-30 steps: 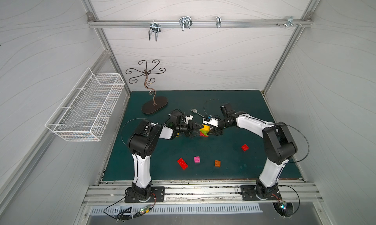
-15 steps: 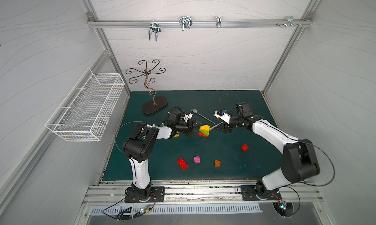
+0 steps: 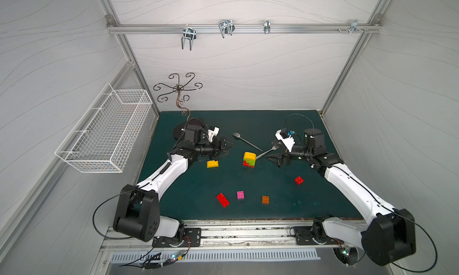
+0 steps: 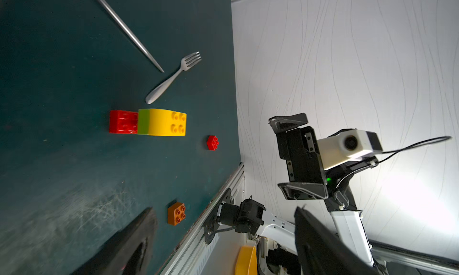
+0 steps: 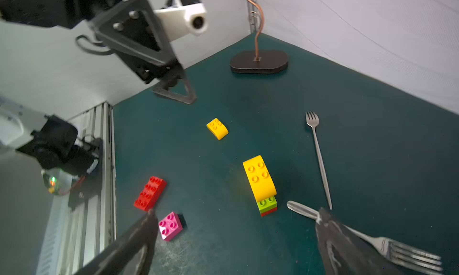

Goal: Assemble the letter s with lego
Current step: Adjust the lego brick at the center of the board.

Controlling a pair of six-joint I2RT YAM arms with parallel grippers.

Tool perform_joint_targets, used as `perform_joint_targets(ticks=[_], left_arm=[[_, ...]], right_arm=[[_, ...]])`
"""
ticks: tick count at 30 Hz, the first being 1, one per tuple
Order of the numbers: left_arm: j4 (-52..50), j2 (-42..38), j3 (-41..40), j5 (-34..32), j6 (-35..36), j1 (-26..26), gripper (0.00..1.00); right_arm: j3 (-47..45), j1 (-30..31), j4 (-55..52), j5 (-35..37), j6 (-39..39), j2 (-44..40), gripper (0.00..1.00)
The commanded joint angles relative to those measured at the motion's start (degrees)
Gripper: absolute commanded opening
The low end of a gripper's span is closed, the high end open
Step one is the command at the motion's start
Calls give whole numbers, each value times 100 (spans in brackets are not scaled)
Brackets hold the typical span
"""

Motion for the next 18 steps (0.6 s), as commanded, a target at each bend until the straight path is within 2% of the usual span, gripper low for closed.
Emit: perform_joint_targets(ticks=[1, 2, 4, 6, 11, 18], left_arm=[[-1106, -193, 244, -72, 744, 318, 89], [-1144, -200, 211, -42, 776, 399, 89], [-1166, -156, 130, -31, 824, 475, 88], [-1172, -95, 61, -67, 867, 495, 87], [-1005, 112, -17, -51, 840, 503, 87], [-938, 399, 43, -20, 927, 551, 87]], right_arm=[[-723, 202, 743, 480, 1258, -296, 99], [-1056, 429, 1094, 620, 1147, -463, 99], [-2052, 1235, 2191, 1548, 837, -886, 99], [-2721, 1872, 3028, 2520, 777, -929, 99], [-3340, 2299, 4434, 3331, 963, -118, 99], [-3100, 2349, 5441, 3708, 552, 1444, 99]])
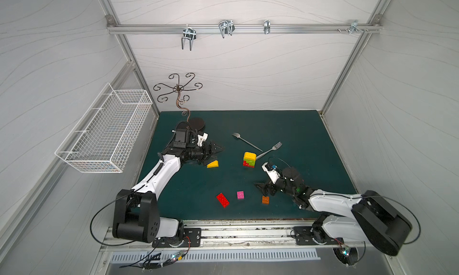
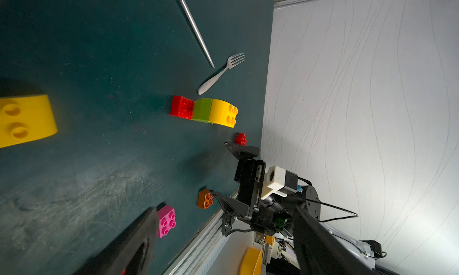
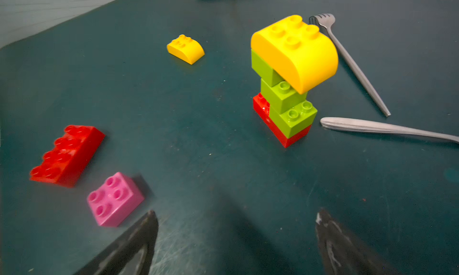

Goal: Assemble the letter s with lego
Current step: Adjust the lego brick at the center of the board.

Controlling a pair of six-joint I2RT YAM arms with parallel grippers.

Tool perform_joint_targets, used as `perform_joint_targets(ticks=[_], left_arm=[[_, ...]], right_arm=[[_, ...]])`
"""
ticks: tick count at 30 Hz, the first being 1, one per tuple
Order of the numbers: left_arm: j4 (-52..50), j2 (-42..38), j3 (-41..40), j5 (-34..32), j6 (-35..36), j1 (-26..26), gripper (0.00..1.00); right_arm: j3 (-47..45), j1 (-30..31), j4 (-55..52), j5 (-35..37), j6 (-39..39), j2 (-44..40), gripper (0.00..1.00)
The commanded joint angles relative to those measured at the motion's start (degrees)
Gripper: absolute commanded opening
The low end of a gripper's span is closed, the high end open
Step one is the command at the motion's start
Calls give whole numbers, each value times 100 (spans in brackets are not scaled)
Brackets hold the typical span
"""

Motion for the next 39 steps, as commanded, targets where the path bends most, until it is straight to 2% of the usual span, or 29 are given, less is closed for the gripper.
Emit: perform_joint_targets(ticks=[1, 6, 10, 22, 29, 33, 39], left_arm=[[97, 117, 97, 56, 201, 51, 87], [66, 123, 163, 66, 231, 133, 87], [-44, 115, 214, 64, 289, 192, 87], [-18, 224, 223, 101, 324, 268, 87], [61, 280, 196, 145, 297, 281, 87], [37, 270, 196, 154, 324, 287, 87], [1, 253, 210, 172, 349, 315, 87]], right_arm=[[280, 36, 1031, 400, -301, 646, 99], [578, -202, 2000, 254, -634, 1750, 99], [797, -428, 2234, 106, -885, 2169, 99], [1361, -809, 1974, -890, -1504, 2721, 99], [1561, -842, 1546, -1069, -1563, 2746, 99], [1769, -841, 1002, -1493, -1658, 2764, 99], [1767, -781, 1041, -1603, -1472, 2967, 97]])
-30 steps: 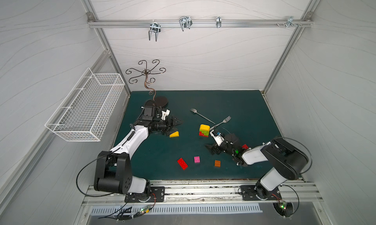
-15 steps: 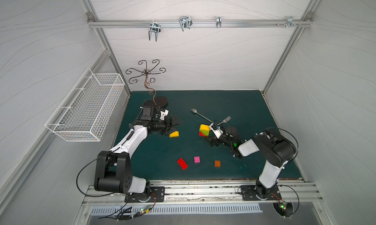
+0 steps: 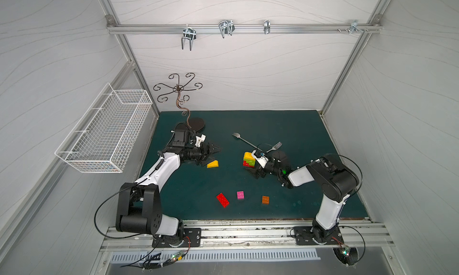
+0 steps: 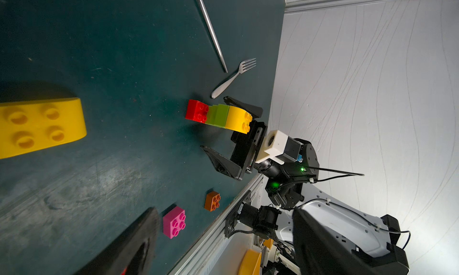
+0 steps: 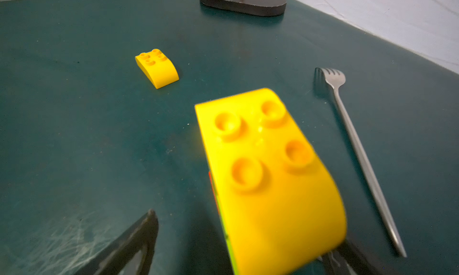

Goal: Assemble the letter s with lego
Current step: Adjust the lego brick at the center of the board.

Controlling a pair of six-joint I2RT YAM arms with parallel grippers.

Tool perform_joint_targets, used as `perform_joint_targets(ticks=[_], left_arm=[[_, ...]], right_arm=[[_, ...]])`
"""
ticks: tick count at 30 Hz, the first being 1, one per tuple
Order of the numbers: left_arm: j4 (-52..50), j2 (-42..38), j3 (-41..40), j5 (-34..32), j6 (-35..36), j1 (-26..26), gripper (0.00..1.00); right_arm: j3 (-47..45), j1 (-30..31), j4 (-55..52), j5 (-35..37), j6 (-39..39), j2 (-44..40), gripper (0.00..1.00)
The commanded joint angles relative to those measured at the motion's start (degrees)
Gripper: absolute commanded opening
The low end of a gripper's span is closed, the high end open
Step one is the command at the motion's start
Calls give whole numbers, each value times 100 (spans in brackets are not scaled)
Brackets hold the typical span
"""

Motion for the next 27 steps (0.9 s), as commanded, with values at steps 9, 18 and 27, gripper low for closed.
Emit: perform_joint_targets(ticks=[9, 18, 27], left_arm=[[107, 47, 227, 148, 171, 56, 86], [199, 67, 213, 218, 105, 56, 86], [223, 84, 192, 201, 110, 56, 85]], right_arm=[[-315, 30, 235, -496, 344, 210, 85], [-562, -52, 1016, -367, 612, 461, 71], [-415, -110, 1230, -146, 544, 654, 54]])
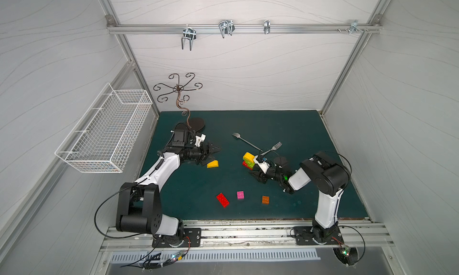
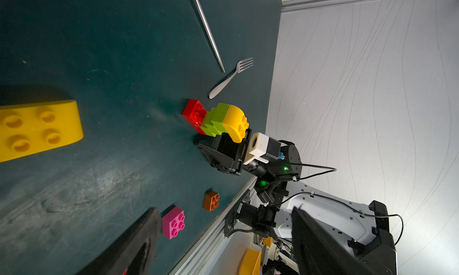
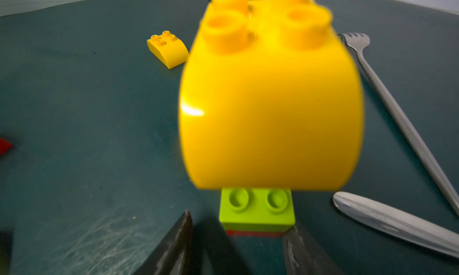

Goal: Assemble the letter s with lego
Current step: Adjust the lego brick at the center of the board.

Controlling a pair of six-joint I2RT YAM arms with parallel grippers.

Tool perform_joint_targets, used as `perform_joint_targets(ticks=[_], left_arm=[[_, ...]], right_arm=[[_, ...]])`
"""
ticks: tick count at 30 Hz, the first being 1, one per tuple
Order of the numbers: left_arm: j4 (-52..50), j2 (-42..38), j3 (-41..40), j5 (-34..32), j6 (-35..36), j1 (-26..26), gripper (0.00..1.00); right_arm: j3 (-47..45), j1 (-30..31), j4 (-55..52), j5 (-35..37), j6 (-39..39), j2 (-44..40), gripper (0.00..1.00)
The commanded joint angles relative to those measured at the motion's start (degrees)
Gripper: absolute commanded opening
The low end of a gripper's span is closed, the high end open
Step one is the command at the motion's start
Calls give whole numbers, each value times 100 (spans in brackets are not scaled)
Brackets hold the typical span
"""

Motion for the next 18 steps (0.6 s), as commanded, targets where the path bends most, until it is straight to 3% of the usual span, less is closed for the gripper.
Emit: perform_joint_targets(ticks=[1, 5, 18], left_arm=[[173, 58, 192, 106, 84, 45, 85], [182, 68, 183, 113, 79, 45, 85], [266, 76, 133, 123, 53, 45, 85]], right_arm=[[81, -34, 183, 87, 22, 155, 53], [108, -31, 234, 43, -1, 191, 48], [183, 40, 165, 33, -82, 209, 44]])
